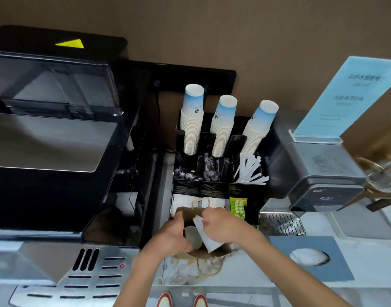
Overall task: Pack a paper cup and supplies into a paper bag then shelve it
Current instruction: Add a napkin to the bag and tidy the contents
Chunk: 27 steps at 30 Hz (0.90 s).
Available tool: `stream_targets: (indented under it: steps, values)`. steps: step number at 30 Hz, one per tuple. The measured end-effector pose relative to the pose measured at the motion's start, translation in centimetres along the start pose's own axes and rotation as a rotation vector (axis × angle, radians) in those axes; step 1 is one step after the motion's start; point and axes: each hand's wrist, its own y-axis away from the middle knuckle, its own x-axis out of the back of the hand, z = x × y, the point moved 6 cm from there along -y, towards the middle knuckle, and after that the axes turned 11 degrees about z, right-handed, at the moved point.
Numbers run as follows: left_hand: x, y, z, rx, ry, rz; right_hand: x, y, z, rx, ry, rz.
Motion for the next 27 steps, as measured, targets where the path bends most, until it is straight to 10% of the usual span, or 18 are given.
stream_targets:
  steps: [27]
  values:
    - [-1.5, 0.6, 0.5, -0.027, 0.05, -0.071, -9.4, -8.5, 7.4, -0.527, -0.035, -0.25]
